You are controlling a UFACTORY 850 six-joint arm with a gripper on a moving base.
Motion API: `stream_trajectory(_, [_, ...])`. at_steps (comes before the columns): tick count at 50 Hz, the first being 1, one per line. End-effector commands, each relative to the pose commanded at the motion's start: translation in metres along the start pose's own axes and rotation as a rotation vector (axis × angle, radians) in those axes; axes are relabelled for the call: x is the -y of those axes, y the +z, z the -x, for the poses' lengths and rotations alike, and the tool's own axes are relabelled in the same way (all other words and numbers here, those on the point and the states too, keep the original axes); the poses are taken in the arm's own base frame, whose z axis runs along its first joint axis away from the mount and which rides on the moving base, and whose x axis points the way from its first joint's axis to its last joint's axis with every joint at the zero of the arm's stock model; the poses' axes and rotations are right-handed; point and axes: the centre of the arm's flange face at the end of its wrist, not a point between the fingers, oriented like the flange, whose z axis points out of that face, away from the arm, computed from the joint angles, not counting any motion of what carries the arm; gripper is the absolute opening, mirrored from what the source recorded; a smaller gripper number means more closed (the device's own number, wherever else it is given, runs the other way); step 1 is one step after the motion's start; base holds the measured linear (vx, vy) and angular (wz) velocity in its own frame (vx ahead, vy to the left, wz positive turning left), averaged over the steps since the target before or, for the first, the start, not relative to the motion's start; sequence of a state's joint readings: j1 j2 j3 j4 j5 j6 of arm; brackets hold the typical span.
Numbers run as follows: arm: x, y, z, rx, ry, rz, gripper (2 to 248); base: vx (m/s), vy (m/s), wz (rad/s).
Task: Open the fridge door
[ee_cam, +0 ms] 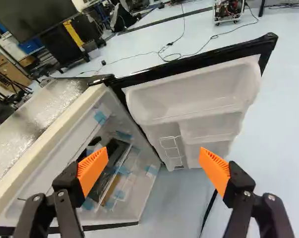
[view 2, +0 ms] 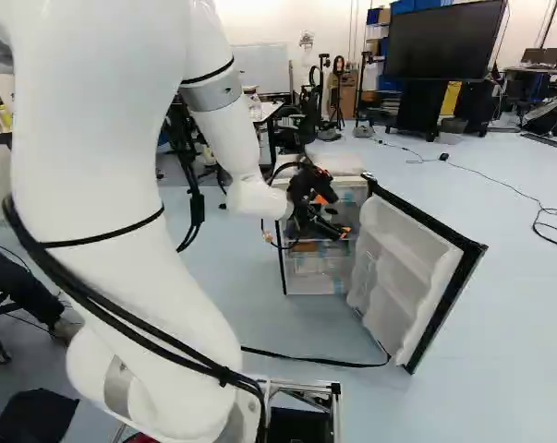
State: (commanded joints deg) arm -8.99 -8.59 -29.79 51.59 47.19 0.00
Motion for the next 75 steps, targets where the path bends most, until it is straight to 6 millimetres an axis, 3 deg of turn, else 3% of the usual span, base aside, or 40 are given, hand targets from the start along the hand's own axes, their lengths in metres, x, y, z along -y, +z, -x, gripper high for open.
stream_trajectory(32, [-0.005, -0.045, 0.012, -0.002, -0.194, -0.229, 247, 0.0, 0.0, 0.0])
stream_trajectory(75, [-0.027, -0.114, 0.043, -0.009, -0.489, -0.599, 247, 0.0, 0.0, 0.0])
